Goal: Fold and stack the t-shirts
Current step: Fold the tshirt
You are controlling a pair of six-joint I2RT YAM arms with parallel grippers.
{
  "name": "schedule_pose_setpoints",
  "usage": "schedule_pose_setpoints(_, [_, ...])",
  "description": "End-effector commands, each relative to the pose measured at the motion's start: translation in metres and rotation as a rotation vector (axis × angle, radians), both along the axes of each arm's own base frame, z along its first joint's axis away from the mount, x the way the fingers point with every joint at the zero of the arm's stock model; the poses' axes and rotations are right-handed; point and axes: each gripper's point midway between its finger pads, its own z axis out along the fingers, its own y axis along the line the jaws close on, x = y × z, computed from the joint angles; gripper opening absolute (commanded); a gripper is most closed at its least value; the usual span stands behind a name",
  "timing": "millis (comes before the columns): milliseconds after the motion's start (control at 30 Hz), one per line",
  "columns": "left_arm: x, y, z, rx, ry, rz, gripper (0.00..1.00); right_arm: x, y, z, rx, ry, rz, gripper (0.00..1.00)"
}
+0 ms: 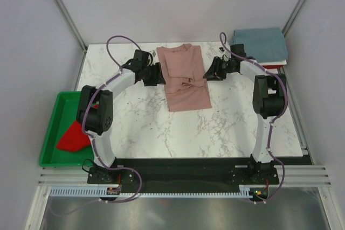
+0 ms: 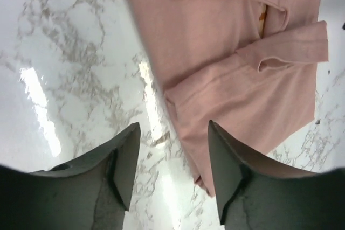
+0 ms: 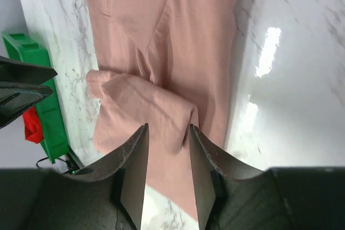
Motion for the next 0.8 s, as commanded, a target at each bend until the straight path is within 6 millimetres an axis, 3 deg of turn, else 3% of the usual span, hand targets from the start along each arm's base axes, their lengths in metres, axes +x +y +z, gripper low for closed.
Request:
schedule_pose_setpoints(0, [-0.038,0.015,0.024,-0.019,0.035,0.08,0.63,-0.005,-0.03,0.056,0.057,-0.107,-0.014,0.44])
schedule_pose_setpoints(33, [-0.052,0.007,0.034,-0.076,0.05,0.052,0.63,-0.011,-0.034,0.057,0.064,-0.094,-0.013,0.45])
schedule_pose_setpoints(67, [-0.064,0.002,0.03,-0.11,0.093,0.053,0.64,-0.026,-0.033,0.052,0.066,-0.054,-0.002,0.45])
schedule_pose_setpoints(100, [-0.081,0.0,0.017,-0.128,0.15,0.034,0.64,-0.032,-0.046,0.051,0.079,-0.033,-0.015,0.46])
schedule_pose_setpoints(167, [-0.102,-0.013,0.01,-0.198,0.226,-0.012,0.64,-0.053,-0.046,0.039,0.071,-0.008,0.046,0.46])
schedule_pose_setpoints(200, [-0.115,-0.014,-0.003,-0.2,0.27,-0.021,0.64,-0.068,-0.045,0.032,0.074,0.046,0.062,0.47])
schedule_pose_setpoints(300, [-0.129,-0.021,-0.018,-0.25,0.346,-0.002,0.62,-0.096,-0.041,0.014,0.109,0.129,0.098,0.47])
schedule_pose_setpoints(467, [-0.132,-0.03,-0.033,-0.282,0.412,0.009,0.59,-0.126,-0.035,-0.001,0.16,0.224,0.124,0.47])
schedule_pose_setpoints(767, [-0.125,-0.051,-0.045,-0.302,0.437,-0.012,0.57,-0.146,-0.034,-0.02,0.166,0.307,0.144,0.47])
